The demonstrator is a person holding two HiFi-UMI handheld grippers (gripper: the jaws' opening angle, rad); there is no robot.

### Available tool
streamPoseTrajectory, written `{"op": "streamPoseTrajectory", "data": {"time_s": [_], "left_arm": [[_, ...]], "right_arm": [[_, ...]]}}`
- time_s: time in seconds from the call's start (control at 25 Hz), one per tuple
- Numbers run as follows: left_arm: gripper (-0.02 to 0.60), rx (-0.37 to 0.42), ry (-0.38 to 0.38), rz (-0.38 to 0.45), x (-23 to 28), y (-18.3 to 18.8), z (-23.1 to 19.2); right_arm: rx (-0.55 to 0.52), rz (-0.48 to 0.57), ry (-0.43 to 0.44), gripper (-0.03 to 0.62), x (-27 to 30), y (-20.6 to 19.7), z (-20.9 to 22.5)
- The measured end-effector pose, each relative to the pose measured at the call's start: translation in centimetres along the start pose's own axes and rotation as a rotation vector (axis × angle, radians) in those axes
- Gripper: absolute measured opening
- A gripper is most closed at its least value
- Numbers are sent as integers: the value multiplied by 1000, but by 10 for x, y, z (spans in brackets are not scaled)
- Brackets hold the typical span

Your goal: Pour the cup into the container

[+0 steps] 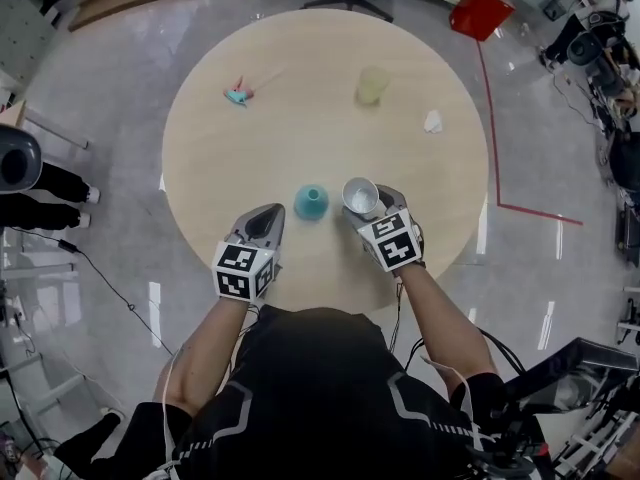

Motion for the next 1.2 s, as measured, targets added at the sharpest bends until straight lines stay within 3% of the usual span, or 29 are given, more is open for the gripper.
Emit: {"op": "streamPoseTrajectory", "data": {"time_s": [0.44,0.88,1.2], "left_arm": [[0,-4,27,-76,22,-15,-11],[0,-16,10,-124,32,-31,-12],[0,11,2,-106,32,-25,-8]], "right_arm": [[179,101,22,311,26,-37,18],[214,157,34,311,31,-51,17],[214,160,8,321,25,-56,19]]}}
Point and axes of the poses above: the fingertips, and each gripper's own axes: x forward along the fingers, z to its right, y out of its top, the point moved 1 cm from there along -x, backward along the fingers, and after that the axes turned 1 degree about z, right-handed, at the moved point
